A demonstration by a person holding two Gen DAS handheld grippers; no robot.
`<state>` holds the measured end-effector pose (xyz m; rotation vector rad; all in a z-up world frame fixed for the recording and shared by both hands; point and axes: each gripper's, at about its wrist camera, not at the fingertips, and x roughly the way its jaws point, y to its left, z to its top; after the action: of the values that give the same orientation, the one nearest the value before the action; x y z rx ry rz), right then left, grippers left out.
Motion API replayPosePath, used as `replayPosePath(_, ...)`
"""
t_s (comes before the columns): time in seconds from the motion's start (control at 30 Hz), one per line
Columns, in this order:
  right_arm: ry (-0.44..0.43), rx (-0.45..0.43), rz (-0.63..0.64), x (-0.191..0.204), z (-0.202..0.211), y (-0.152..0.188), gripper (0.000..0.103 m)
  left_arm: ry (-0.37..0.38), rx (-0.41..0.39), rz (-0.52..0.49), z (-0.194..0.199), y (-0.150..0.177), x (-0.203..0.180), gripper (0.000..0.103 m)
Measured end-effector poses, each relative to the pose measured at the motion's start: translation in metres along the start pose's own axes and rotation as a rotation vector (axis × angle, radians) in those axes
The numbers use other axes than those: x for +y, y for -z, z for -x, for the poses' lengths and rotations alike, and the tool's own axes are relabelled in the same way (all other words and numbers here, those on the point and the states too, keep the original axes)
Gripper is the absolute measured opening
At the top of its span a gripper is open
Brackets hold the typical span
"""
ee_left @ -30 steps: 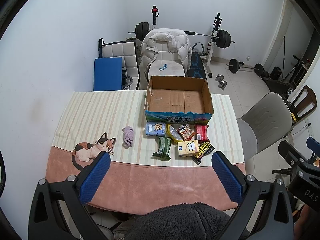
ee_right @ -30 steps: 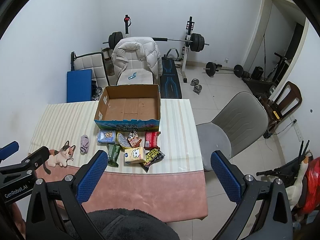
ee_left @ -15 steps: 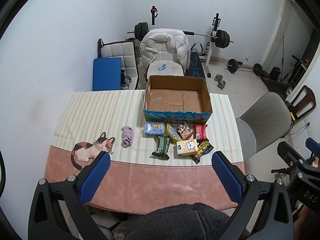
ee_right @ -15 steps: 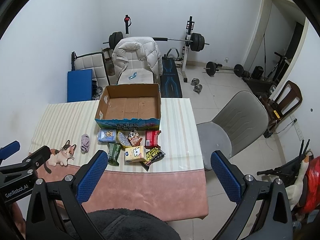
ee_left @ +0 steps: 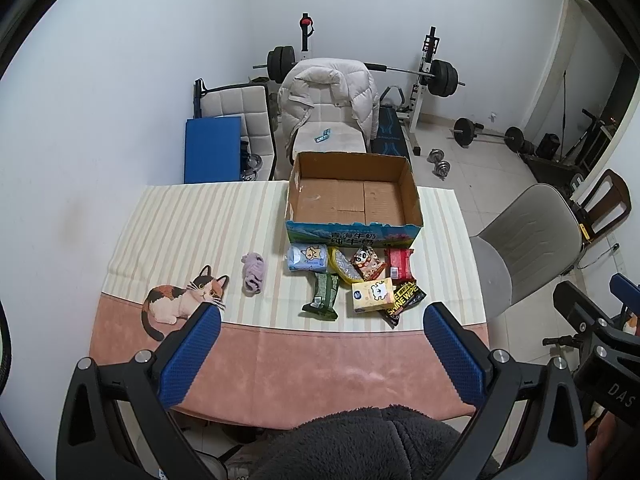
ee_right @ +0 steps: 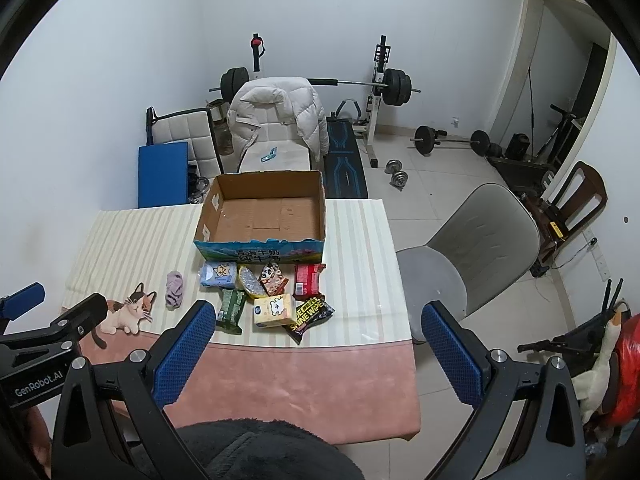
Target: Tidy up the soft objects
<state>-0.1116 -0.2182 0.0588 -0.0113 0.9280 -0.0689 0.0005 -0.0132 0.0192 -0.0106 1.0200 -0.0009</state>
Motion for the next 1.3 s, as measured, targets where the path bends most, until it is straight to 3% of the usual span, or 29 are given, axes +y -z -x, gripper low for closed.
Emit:
replayPosePath(0.3, -0.011, 0.008, -0.030, -0.006, -0.008, -0.002, 0.103, 0.005, 0.003, 0.001, -0.006, 0.003, 0.000, 0.103)
replayPosePath(0.47, -0.038, 0.061, -0.080, -0.019, -0.059, -0.007, 0.103, -0.014, -0.001, 0.023, -0.043, -0.014, 0.009, 0.103)
replayPosePath(0.6, -0.101, 0.162, -0.095, -0.027, -0.134, -0.013, 0.103, -0.025, 0.083, 0.039, -0.113, -0.024, 0.021, 0.103)
replayPosePath(0.73, -0.149, 0.285, -0.112, -0.033, -0.236, -0.009, 0.103, -0.022, 0.204, 0.027, -0.202, -0.027, 0.028, 0.102)
replayPosePath(0.93, -0.166, 0.457, -0.117, -0.031, -0.397, 0.004, 0.102, -0.035, 0.416, -0.039, -0.341, 0.000, 0.019, 0.081)
replayPosePath(1.03, -0.162, 0.541, -0.109, -0.023, -0.461, 0.014, 0.095, -0.030, 0.529, -0.061, -0.406, 0.022, 0.013, 0.070)
replayPosePath(1.13, -0.133, 0.574, -0.068, -0.014, -0.507, 0.021, 0.088, -0.015, 0.620, -0.063, -0.453, 0.041, 0.011, 0.062)
replayPosePath(1.17, -0.116, 0.576, -0.056, -0.011, -0.518, 0.023, 0.086, -0.013, 0.637, -0.064, -0.464, 0.045, 0.010, 0.054)
replayPosePath(1.23, -0.102, 0.574, -0.038, -0.004, -0.536, 0.024, 0.079, 0.009, 0.670, -0.052, -0.482, 0.054, 0.010, 0.052)
replayPosePath(1.3, -0.102, 0.579, -0.030, 0.002, -0.547, 0.026, 0.078, 0.047, 0.691, -0.035, -0.492, 0.059, 0.010, 0.052)
